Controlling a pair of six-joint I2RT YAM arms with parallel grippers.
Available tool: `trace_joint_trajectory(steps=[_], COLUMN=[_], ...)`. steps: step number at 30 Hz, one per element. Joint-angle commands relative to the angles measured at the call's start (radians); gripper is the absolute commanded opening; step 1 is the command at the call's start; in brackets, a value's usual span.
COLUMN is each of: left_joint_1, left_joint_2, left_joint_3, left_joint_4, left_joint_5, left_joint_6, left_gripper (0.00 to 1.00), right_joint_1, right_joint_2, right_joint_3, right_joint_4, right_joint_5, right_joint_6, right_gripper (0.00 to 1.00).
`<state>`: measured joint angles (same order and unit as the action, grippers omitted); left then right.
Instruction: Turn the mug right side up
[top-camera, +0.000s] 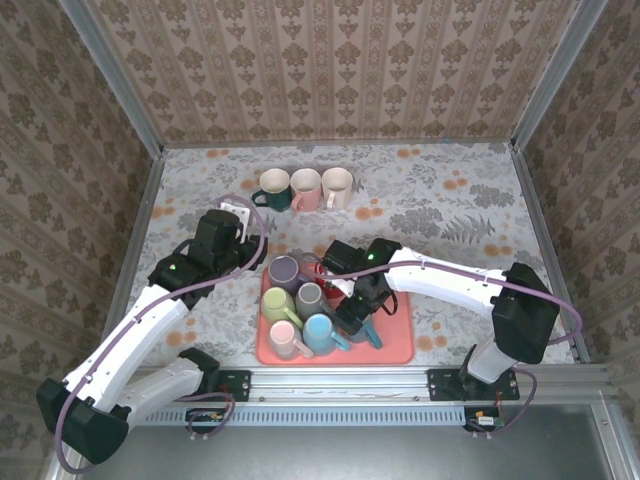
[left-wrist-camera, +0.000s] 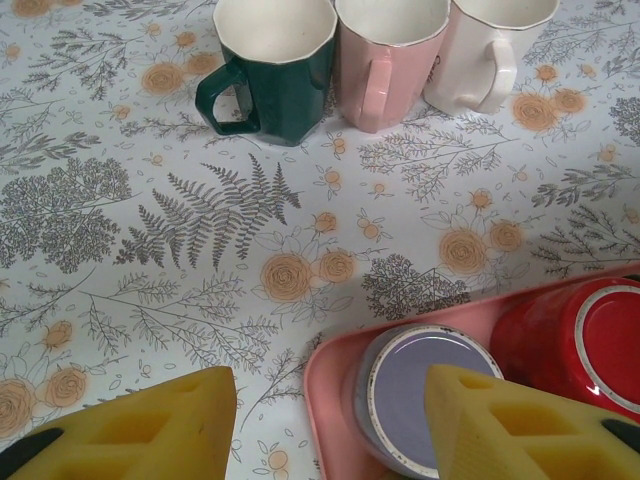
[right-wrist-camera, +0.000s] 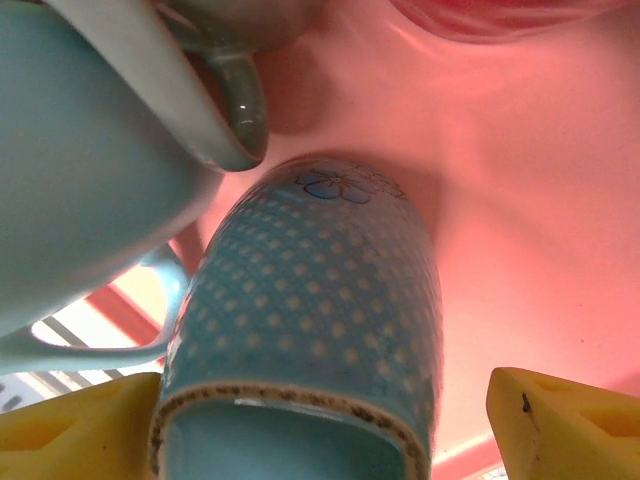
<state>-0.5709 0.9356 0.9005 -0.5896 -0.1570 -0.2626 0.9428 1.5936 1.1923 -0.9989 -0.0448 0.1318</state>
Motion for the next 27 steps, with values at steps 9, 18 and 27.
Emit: trace_joint_trajectory(steps=[9, 18, 27], left_joint_1=[-0.007, -0.007, -0.007], left_joint_2=[-0.018, -0.015, -0.014], left_joint_3=[-0.012, -0.011, -0.011], left_joint_4=[0.008, 0.010, 0.008], left_joint_5=[-0.022, -0.022, -0.024], left_joint_6=[0.025, 0.023, 0.024], left_gripper=[0.54, 0.54, 0.54], right_joint_1=[0.007, 0.001, -0.064], right_joint_2=[0.063, 0.021, -0.059], right_joint_3=[-0.046, -0.045, -0.004], right_joint_4=[-0.014, -0.009, -0.019], right_joint_5=[0.037, 0.031, 0.028], right_joint_6=[0.054, 0.074, 0.096], right_gripper=[0.82, 0.55, 0.38])
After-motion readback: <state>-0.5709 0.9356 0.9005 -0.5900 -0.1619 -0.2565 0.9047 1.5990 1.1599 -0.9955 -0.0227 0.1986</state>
